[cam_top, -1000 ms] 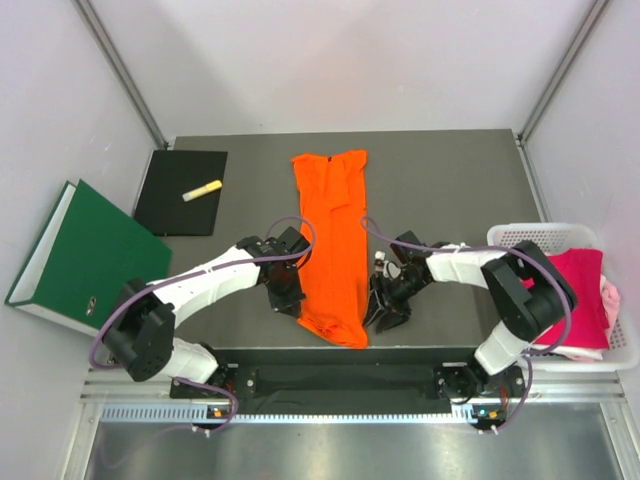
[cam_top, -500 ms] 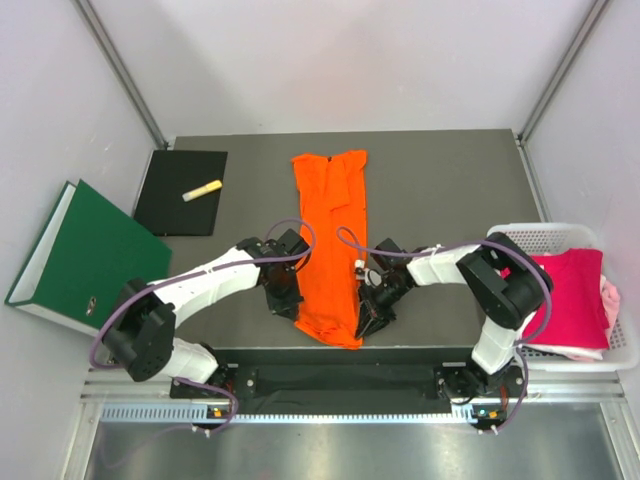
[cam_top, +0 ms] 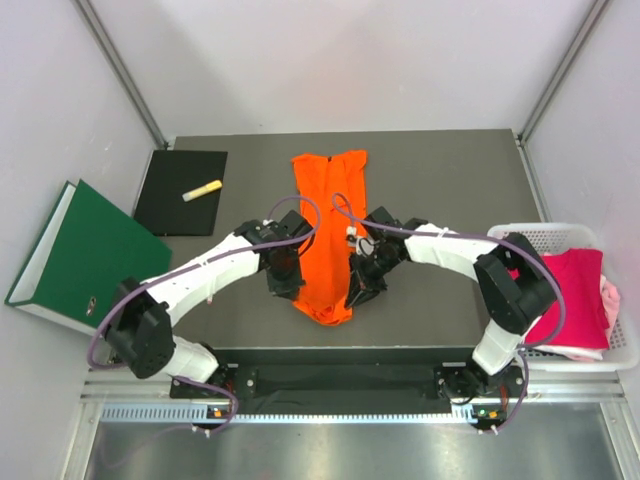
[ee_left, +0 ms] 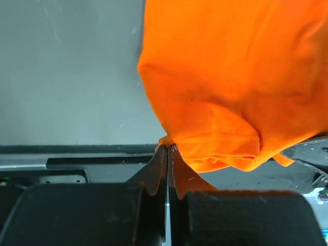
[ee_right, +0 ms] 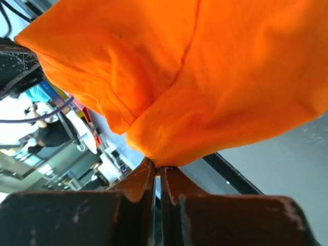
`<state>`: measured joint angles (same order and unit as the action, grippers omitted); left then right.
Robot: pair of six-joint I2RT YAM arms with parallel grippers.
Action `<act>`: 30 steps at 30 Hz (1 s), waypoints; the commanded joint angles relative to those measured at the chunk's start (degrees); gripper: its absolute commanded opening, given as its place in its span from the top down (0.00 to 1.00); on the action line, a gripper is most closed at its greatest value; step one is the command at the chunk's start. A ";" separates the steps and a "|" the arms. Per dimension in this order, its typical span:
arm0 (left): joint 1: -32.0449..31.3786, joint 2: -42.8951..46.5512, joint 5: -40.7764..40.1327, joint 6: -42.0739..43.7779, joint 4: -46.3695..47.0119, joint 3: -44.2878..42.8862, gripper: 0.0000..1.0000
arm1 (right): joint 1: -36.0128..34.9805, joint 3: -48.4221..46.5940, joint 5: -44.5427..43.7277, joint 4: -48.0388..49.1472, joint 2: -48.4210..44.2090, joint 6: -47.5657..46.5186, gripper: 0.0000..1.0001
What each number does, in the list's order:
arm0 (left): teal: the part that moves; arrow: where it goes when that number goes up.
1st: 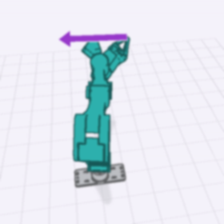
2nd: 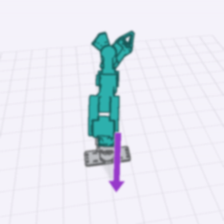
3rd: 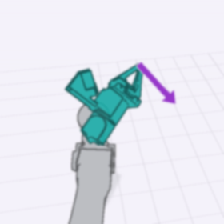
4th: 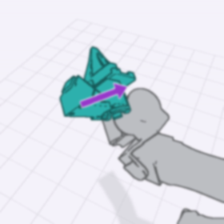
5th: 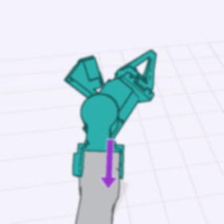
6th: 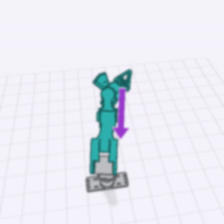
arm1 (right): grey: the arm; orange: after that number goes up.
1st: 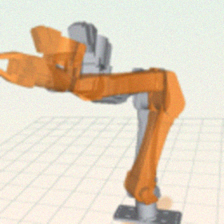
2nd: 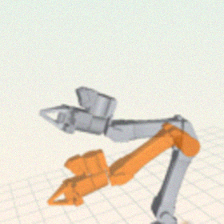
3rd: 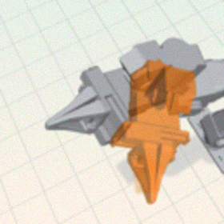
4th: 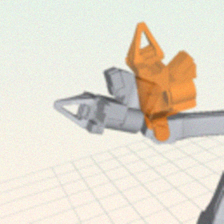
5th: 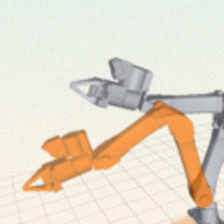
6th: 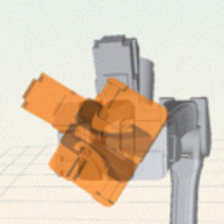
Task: Fold and stack the t-shirts
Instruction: Fold the folded rectangular tshirt in 1/3 of the way
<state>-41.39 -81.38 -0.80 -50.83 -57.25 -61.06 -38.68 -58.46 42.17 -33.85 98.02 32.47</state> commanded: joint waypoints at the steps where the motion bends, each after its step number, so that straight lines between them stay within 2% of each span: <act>1: 1.04 -2.63 -3.94 3.36 -1.90 -5.99 1.00 | 1.58 -5.52 -2.80 -4.03 -1.25 -2.93 1.00; 14: 8.60 -15.11 -4.21 12.77 1.97 -19.09 1.00 | 10.98 -17.74 -7.81 -7.02 4.02 -9.17 1.00; 23: 13.26 -26.36 -2.81 15.93 3.46 -30.51 1.00 | 15.73 -24.94 -5.70 -3.42 12.63 -10.85 1.00; 30: 17.12 -35.84 0.09 18.31 3.38 -40.00 1.00 | 17.76 -36.09 -3.85 -2.98 21.76 -9.01 1.00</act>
<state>-26.33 -113.25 -2.48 -35.16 -54.70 -94.48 -22.20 -86.89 36.56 -38.65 116.71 23.03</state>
